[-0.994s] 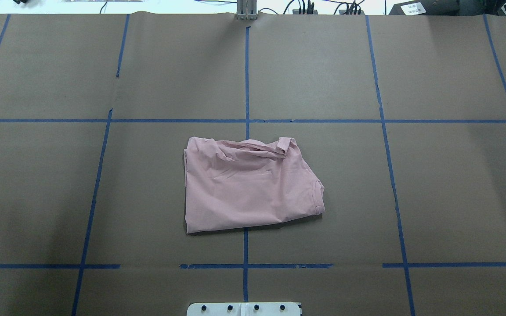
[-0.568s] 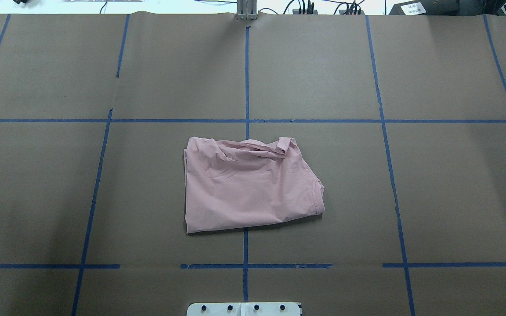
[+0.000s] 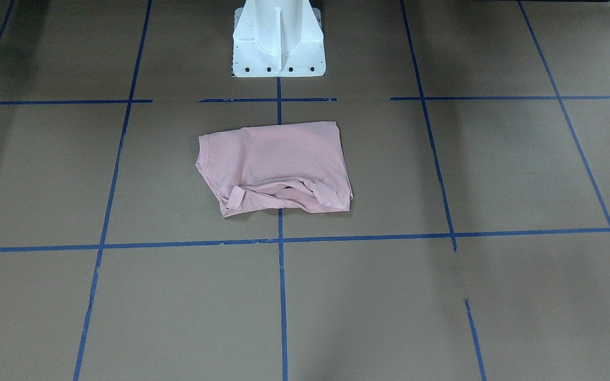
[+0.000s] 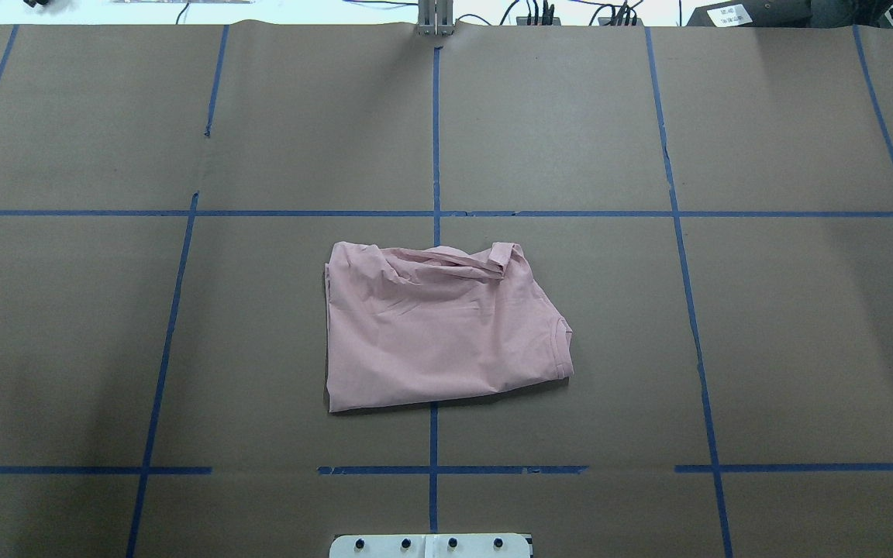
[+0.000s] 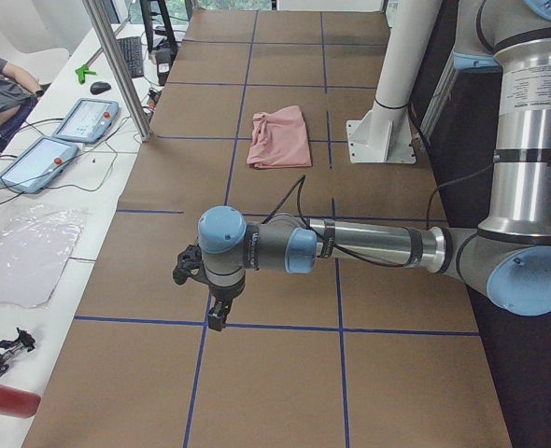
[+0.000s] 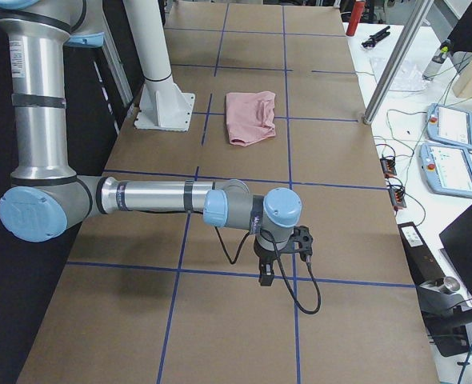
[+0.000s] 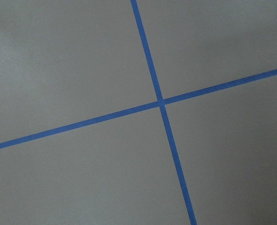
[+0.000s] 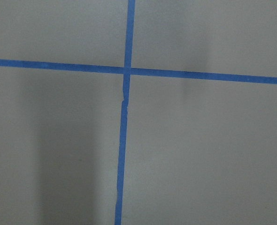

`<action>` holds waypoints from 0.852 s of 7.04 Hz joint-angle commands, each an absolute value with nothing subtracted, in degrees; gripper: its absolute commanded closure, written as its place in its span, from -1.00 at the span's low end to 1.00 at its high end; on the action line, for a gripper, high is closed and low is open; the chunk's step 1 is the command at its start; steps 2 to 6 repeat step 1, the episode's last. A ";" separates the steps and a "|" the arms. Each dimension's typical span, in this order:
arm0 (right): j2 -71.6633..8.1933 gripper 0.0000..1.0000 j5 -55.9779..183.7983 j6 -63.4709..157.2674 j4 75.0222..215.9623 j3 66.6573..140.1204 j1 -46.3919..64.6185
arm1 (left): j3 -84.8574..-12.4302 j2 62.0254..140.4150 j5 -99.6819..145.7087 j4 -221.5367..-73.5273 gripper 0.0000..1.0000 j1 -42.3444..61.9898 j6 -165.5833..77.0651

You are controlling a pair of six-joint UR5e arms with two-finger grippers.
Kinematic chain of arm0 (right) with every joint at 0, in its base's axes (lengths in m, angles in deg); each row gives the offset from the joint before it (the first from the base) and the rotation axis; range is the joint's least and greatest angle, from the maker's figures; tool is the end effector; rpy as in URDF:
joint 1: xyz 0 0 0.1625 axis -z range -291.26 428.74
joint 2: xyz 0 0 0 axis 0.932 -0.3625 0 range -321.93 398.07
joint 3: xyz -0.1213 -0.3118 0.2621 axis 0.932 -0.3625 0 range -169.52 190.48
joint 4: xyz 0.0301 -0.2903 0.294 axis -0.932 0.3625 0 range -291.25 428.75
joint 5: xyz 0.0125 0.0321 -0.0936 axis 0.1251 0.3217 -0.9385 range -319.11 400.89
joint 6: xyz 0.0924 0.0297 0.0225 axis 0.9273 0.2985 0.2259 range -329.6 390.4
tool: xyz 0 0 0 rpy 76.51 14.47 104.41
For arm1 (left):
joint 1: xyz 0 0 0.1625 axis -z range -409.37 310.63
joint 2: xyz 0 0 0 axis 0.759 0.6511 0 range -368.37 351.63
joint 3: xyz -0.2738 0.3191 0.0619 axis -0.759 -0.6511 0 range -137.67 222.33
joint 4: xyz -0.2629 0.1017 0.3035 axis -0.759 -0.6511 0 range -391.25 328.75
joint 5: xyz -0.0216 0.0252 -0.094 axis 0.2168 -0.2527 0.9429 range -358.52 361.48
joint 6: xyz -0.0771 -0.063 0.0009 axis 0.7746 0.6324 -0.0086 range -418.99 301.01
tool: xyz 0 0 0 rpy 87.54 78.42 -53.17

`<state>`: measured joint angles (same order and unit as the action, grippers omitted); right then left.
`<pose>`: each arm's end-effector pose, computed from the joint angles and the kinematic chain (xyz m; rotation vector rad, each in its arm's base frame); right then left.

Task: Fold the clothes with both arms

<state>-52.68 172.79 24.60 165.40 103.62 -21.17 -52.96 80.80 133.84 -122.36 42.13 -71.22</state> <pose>0.0660 -0.4803 0.6524 -0.0345 -0.7338 -0.0708 -0.0791 -0.4893 0.6205 0.1806 0.7238 0.2145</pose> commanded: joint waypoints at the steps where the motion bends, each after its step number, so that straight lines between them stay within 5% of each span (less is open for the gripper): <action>1: -52.46 -1.00 172.81 24.60 165.43 103.56 -21.17 | -52.86 80.83 133.84 -122.40 -1.00 42.12 -71.29; 6: -52.46 -1.00 172.81 24.60 165.43 103.56 -21.17 | -52.86 80.83 133.84 -122.40 -1.00 42.12 -71.29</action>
